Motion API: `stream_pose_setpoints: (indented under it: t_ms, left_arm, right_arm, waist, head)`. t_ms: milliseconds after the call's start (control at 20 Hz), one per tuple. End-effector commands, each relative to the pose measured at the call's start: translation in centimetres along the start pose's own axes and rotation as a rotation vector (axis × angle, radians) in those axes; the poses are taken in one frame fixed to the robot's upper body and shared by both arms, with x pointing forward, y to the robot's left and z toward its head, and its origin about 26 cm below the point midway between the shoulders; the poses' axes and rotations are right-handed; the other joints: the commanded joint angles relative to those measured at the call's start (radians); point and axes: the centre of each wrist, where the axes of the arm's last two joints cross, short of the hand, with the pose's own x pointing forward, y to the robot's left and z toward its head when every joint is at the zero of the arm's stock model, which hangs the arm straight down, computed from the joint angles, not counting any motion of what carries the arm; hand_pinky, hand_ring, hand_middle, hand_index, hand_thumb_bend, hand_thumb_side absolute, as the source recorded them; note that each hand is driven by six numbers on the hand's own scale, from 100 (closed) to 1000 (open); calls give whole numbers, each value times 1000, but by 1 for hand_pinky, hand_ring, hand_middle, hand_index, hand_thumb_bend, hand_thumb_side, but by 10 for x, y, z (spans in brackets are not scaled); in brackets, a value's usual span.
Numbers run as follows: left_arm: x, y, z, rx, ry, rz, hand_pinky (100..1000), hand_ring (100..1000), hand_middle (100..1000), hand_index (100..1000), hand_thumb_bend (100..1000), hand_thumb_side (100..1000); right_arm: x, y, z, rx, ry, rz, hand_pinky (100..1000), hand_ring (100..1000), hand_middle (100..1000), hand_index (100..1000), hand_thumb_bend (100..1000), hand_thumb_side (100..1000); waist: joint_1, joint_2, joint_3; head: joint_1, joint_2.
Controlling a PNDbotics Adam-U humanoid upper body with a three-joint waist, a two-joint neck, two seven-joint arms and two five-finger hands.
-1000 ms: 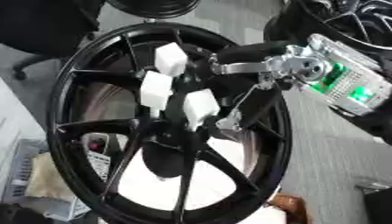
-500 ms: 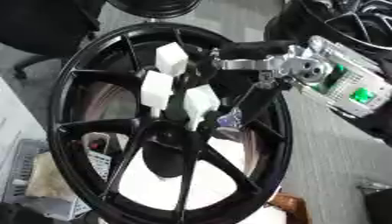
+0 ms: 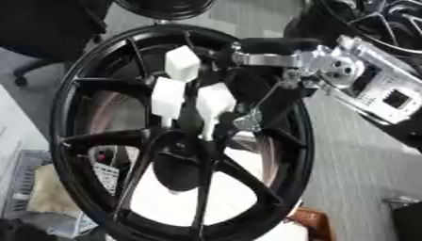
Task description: Pull the pin out of the wheel hub.
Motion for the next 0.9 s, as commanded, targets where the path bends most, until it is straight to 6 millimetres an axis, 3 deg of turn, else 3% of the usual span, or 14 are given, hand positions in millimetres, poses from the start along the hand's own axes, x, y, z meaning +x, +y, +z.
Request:
stream_pose_setpoints:
  t_ms: [50, 300, 450, 650, 750, 900]
  left_arm:
    - [6, 1, -2, -2, -20, -10, 715, 683, 590, 694, 100, 621]
    - [5, 6, 4, 19, -2, -33, 715, 683, 589, 693, 100, 620]
    - [4, 11, 8, 36, 8, -54, 715, 682, 588, 693, 100, 618]
    - [4, 17, 12, 66, 12, -84, 715, 682, 588, 692, 100, 615]
    - [4, 18, 13, 71, 12, -90, 715, 682, 588, 692, 100, 615]
    - [3, 22, 19, 66, 18, -124, 714, 682, 589, 692, 100, 600]
  right_arm:
    - [1, -29, 17, -65, -6, 41, 780, 664, 382, 490, 100, 100]
    - [-7, -62, 52, -156, 13, 43, 783, 666, 380, 490, 100, 100]
    - [-21, -69, 80, -219, 90, 24, 785, 671, 383, 493, 100, 100]
    - [-50, -54, 115, -333, 264, -33, 794, 680, 392, 503, 100, 100]
    - [-58, -46, 123, -371, 304, -45, 794, 680, 392, 503, 100, 100]
    - [-83, -10, 146, -516, 444, -115, 796, 682, 392, 506, 100, 100]
  waist:
    - [12, -24, -7]
    - [15, -40, -39]
    - [18, -47, -68]
    - [28, -49, -109]
    - [31, -48, -115]
    - [48, -41, -163]
  head:
    - [5, 5]
    - [27, 5]
    - [51, 5]
    - [88, 5]
    - [92, 5]
    - [135, 5]
